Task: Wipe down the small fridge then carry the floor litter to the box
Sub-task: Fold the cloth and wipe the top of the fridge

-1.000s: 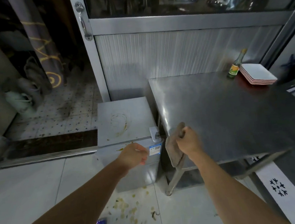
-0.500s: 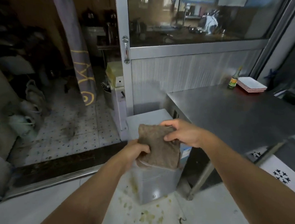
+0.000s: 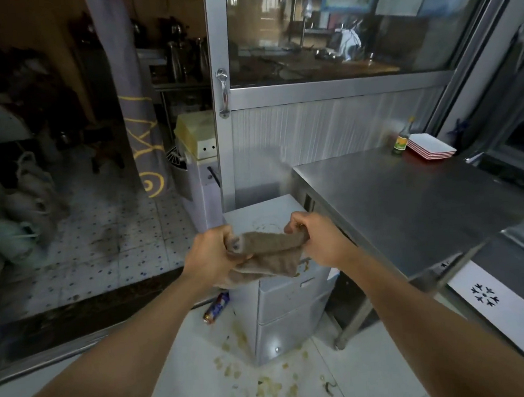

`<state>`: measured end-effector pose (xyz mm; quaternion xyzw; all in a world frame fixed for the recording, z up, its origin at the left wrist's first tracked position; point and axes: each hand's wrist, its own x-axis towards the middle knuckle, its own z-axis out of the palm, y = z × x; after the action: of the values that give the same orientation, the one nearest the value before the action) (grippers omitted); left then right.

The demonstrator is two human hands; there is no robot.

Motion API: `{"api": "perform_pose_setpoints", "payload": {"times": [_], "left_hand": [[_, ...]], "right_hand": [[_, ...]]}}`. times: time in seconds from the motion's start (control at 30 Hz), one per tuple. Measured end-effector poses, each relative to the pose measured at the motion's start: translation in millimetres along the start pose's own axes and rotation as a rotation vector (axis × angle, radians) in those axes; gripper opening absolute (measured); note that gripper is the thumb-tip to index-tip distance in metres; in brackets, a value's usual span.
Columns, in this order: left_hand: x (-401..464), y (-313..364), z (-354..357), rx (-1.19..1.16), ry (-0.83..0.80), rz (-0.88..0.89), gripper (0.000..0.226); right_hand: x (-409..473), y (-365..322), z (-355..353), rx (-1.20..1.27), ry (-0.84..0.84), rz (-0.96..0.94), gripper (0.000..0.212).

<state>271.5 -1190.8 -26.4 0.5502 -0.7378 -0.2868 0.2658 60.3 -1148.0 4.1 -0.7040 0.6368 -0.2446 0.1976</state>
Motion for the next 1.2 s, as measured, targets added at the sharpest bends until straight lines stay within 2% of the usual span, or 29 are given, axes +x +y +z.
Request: {"api": "perform_pose_setpoints", "payload": {"times": [0.1, 0.17, 0.27, 0.43, 0.53, 0.6, 0.67, 0.7, 0.77, 0.83, 0.9, 0.97, 1.07, 1.2], "left_hand": [[20, 9, 1, 0.055, 0.053, 0.12, 0.039], [36, 23, 5, -0.027, 0.024, 0.156, 0.032], [60, 40, 11, -0.259, -0.065, 0.079, 0.025], [98, 52, 8, -0.377, -0.117, 0.021, 0.025], [122, 53, 10, -0.433, -0.225, -0.007, 0.017], [143, 48, 14, -0.434, -0.278, -0.014, 0.014], [167, 38, 18, -0.464, -0.324, -0.067, 0.015], [181, 31, 20, -0.487, -0.345, -0.118, 0.016], [213, 15, 27, -0.591, -0.415, -0.227, 0.019], [246, -1, 38, -0.71, -0.528, -0.309, 0.016], [280, -20, 54, -0.627, -0.614, -0.288, 0.009], [312, -41, 71, -0.468, -0.681, -0.2, 0.031], [350, -70, 87, -0.364, -0.714, -0.166, 0.043], [384, -109, 110, -0.311, -0.816, -0.164, 0.035]], "right_hand": [[8, 22, 2, -0.21, 0.044, -0.024, 0.03], [17, 35, 0, -0.187, 0.017, -0.024, 0.025], [35, 50, -5, -0.037, -0.088, 0.052, 0.036], [71, 64, -17, 0.519, -0.133, 0.243, 0.044], [96, 66, -15, 0.6, -0.259, 0.214, 0.062], [113, 70, -8, 0.627, -0.307, 0.217, 0.052], [128, 78, 0, 0.665, -0.257, 0.24, 0.024], [136, 84, 4, 0.667, -0.214, 0.268, 0.017], [153, 98, 11, 0.581, -0.138, 0.349, 0.015], [172, 110, 23, 0.506, -0.087, 0.425, 0.023], [192, 117, 40, 0.524, -0.017, 0.48, 0.037], [213, 123, 59, 0.515, 0.036, 0.503, 0.05], [238, 129, 87, 0.339, 0.035, 0.512, 0.05], [256, 134, 127, 0.338, 0.087, 0.64, 0.047]]}}
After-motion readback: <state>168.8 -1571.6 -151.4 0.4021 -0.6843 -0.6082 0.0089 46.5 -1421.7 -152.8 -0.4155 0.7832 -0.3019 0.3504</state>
